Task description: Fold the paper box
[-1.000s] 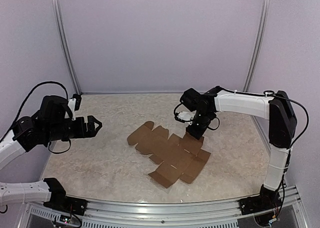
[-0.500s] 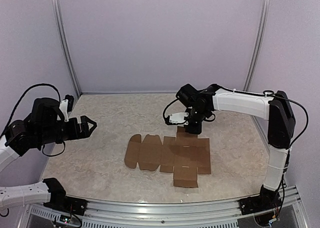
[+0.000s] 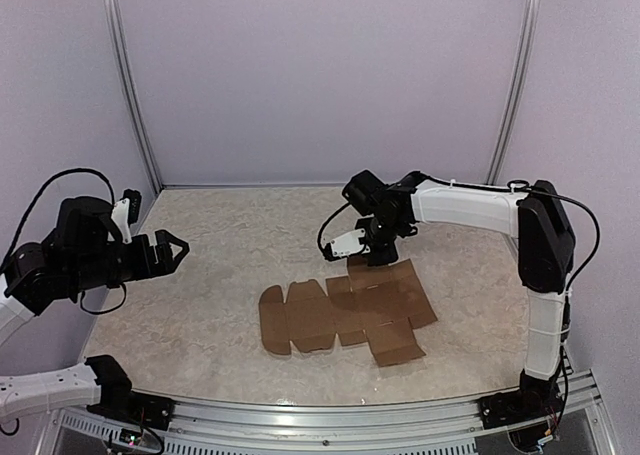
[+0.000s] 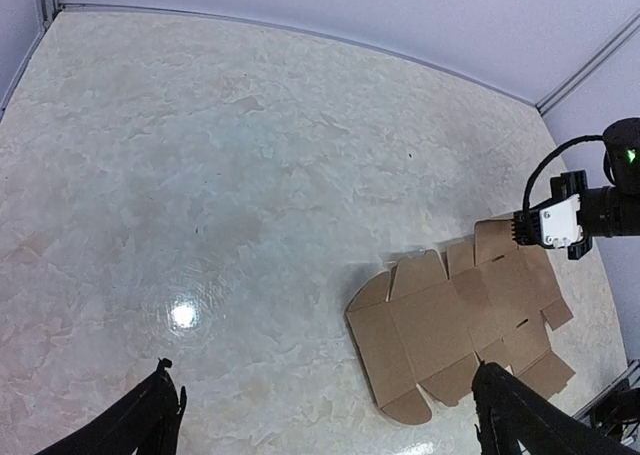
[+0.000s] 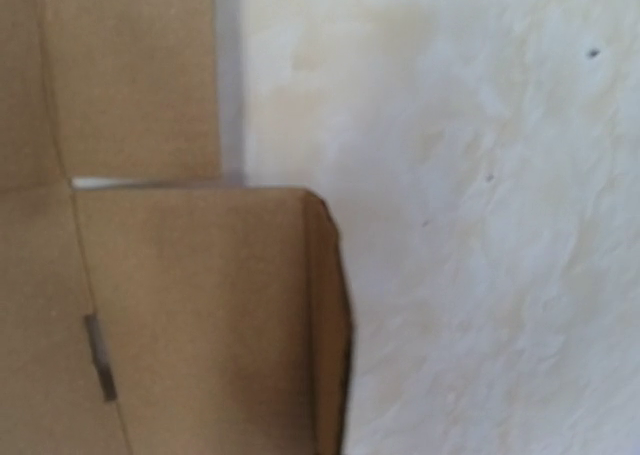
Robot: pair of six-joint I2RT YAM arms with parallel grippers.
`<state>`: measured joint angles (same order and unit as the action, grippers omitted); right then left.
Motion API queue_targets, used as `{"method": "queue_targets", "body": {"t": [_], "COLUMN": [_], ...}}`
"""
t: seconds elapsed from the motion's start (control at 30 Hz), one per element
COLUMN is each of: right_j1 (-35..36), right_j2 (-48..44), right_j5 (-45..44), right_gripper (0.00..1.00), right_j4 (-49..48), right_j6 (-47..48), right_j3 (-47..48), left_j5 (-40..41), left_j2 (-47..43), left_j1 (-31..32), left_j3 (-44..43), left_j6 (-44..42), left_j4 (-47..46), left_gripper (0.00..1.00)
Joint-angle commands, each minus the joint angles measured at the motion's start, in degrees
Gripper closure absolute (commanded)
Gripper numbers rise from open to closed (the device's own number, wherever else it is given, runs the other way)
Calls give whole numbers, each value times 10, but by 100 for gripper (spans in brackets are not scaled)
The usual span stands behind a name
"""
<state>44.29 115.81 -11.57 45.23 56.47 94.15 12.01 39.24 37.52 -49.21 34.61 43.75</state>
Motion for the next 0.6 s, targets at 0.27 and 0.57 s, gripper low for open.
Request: {"method": "queue_targets", "body": {"t": [0.27, 0.57], "right_j1": [6, 0], "right_j2": [-55, -200], "right_j5": [14, 3], "right_gripper": [69, 41], "right_j4": [-61, -128], "right_j6": [-14, -181], "right_j3": [-1, -111], "left_j5": [-6, -13], "left_j2": [-1, 28], "left_j1": [-2, -3], "left_j3": [3, -32], "left_j6": [-9, -66], "left_j4": [-1, -25], "left_gripper": [1, 1]}}
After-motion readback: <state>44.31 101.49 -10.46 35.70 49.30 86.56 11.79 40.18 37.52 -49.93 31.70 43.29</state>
